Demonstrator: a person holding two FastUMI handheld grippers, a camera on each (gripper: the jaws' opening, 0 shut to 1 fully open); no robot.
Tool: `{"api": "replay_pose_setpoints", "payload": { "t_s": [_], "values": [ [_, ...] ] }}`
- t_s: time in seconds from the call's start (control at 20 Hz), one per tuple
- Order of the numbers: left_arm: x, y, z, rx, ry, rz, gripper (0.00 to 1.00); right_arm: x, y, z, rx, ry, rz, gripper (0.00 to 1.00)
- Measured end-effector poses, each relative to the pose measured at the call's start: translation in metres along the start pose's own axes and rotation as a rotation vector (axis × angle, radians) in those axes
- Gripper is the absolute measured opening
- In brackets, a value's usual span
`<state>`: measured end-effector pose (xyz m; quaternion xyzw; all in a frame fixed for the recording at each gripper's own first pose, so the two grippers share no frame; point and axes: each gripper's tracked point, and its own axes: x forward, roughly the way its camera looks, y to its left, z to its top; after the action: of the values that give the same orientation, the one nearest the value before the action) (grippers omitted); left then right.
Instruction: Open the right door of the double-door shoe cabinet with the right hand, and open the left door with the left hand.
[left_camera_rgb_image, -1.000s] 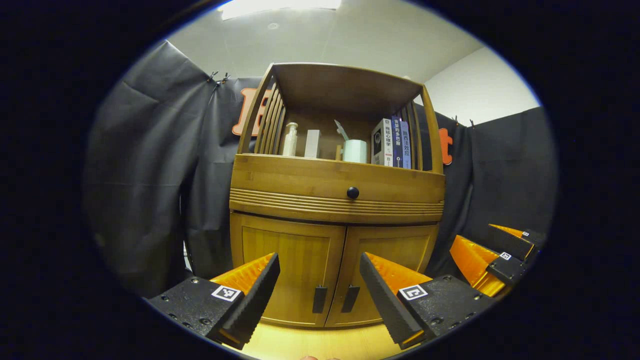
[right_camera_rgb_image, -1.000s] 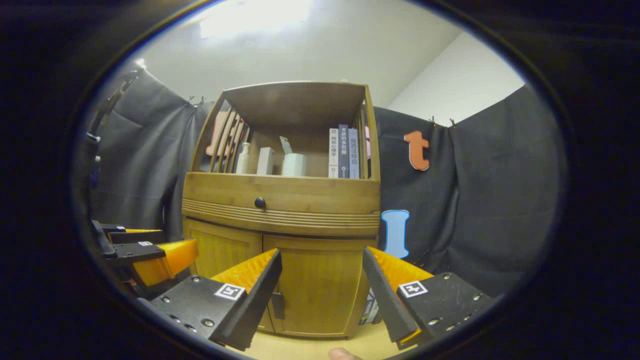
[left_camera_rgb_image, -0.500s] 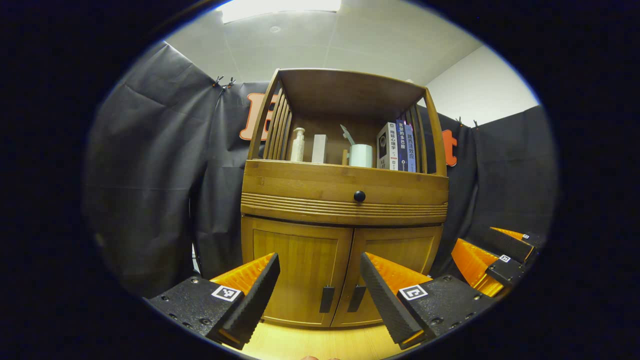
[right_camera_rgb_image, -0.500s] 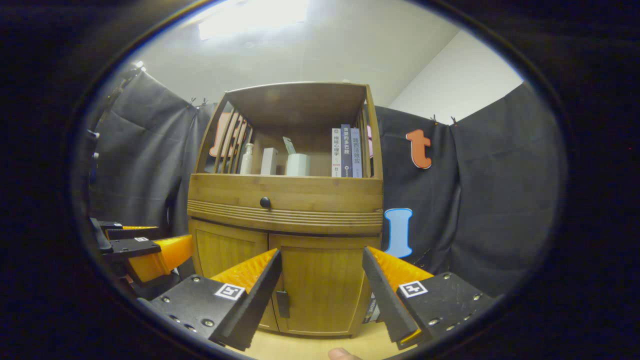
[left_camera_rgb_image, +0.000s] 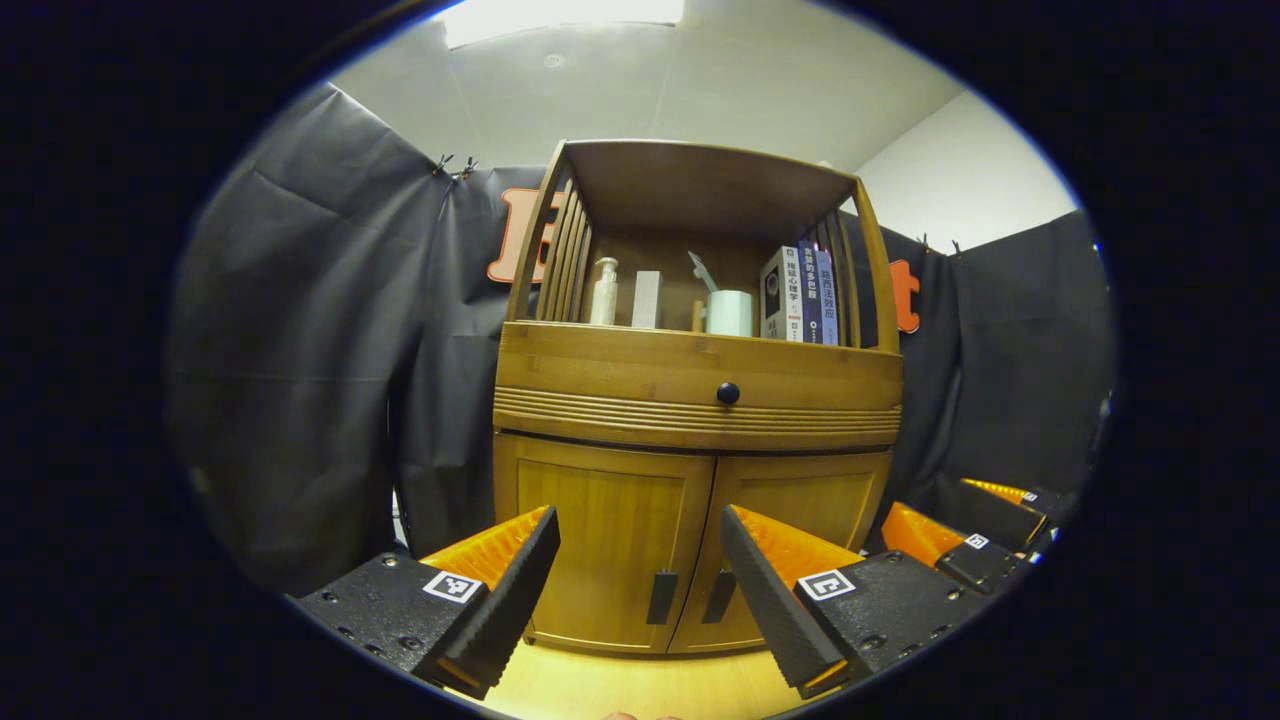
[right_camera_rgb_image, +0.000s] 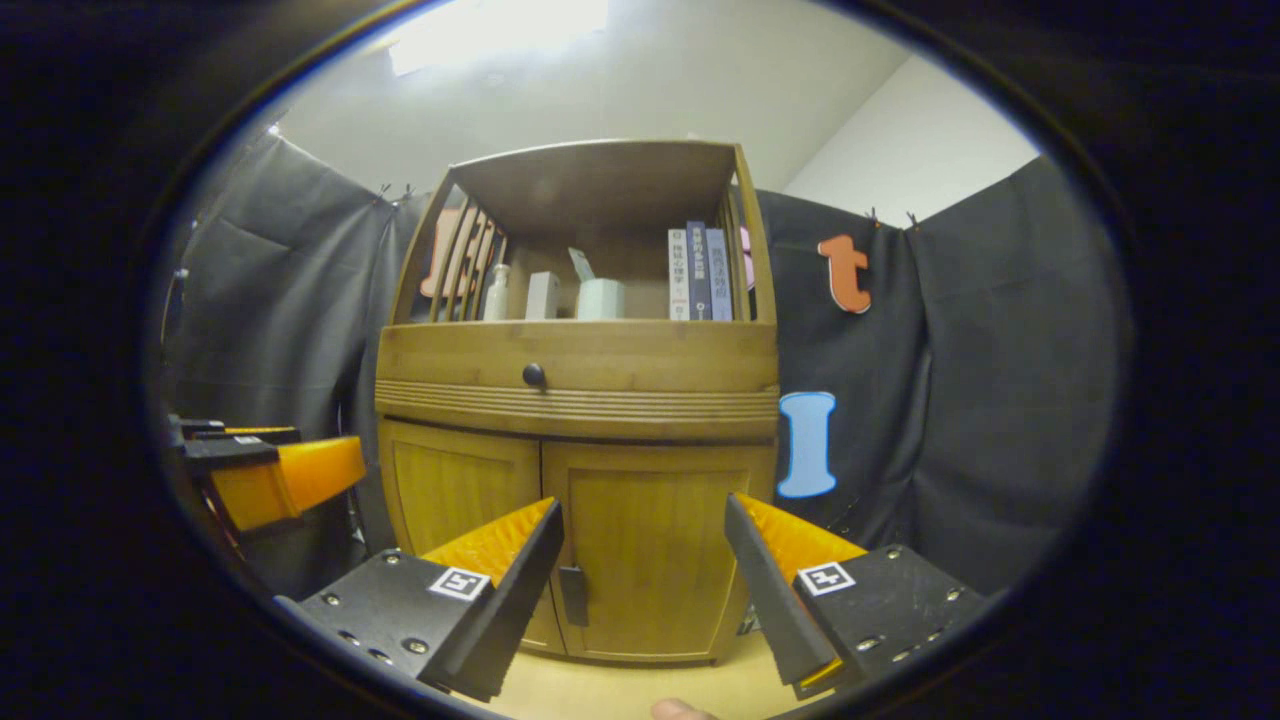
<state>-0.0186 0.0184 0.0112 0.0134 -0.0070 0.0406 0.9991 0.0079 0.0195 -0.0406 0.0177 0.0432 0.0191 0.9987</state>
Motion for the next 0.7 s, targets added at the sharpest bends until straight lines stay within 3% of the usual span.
{"api": "replay_pose_setpoints", "payload": {
  "t_s": [0.4, 0.6, 0.7],
  "values": [
    [-0.014, 0.072, 0.002, 0.043, 0.003, 0.163, 0.98, 0.053, 0.042, -0.076, 0.044, 0.178, 0.074, 0.96],
    [-0.018, 0.112, 0.002, 0.056, 0.011, 0.259, 0.99, 0.08, 0.062, -0.111, 0.033, 0.25, 0.085, 0.84],
    [-0.021, 0.13, 0.003, 0.063, 0.013, 0.302, 1.0, 0.097, 0.07, -0.129, 0.01, 0.277, 0.082, 0.84]
  ]
}}
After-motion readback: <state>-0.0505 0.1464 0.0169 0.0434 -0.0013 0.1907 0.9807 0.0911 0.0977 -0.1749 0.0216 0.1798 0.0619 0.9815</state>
